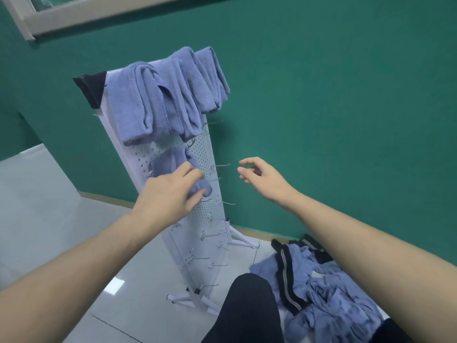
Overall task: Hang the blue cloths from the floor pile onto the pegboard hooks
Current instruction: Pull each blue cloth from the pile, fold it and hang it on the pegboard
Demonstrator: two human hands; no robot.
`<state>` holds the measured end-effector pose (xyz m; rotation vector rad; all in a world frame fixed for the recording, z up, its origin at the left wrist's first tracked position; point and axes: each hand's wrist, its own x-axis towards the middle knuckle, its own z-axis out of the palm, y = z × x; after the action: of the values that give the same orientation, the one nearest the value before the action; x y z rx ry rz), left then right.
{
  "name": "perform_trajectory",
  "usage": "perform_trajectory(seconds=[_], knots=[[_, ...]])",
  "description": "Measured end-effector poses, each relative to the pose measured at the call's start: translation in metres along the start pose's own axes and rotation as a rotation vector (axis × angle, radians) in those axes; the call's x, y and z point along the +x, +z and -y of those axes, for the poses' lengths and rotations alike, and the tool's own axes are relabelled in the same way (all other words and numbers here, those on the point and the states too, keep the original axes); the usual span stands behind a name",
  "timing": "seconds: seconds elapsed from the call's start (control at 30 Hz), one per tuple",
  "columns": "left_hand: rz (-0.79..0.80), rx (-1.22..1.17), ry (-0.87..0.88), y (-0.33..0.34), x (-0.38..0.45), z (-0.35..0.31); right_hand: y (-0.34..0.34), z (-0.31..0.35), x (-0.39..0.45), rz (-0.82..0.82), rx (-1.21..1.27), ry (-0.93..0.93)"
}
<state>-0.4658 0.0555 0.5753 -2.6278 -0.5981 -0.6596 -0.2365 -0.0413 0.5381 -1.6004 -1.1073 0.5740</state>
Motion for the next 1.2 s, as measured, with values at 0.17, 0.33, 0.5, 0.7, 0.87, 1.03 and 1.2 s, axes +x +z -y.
perform_trajectory(seconds=[0.17, 0.33, 0.5, 0.7, 0.87, 1.03, 1.2], knots=[[0.121, -0.071, 0.081, 0.031, 0.021, -0.063, -0.044, -0.031, -0.032, -0.035, -0.076, 0.064], [0.343, -0.152, 0.122, 0.077, 0.045, -0.127, -0.095, -0.08, -0.061, -0.095, -0.161, 0.165], [0.509, -0.286, 0.12, 0.145, 0.069, -0.177, -0.133, -0.144, -0.079, -0.145, -0.203, 0.294], [0.731, -0.526, 0.03, 0.252, 0.081, -0.224, -0.154, -0.241, -0.08, -0.13, -0.204, 0.476], [0.942, -0.719, -0.026, 0.342, 0.074, -0.262, -0.149, -0.335, -0.078, -0.01, -0.298, 0.613], [1.129, -0.843, -0.072, 0.424, 0.057, -0.304, -0.142, -0.428, -0.077, 0.155, -0.409, 0.791], [1.234, -0.883, -0.144, 0.49, 0.042, -0.343, -0.137, -0.511, -0.074, 0.145, -0.428, 1.007]])
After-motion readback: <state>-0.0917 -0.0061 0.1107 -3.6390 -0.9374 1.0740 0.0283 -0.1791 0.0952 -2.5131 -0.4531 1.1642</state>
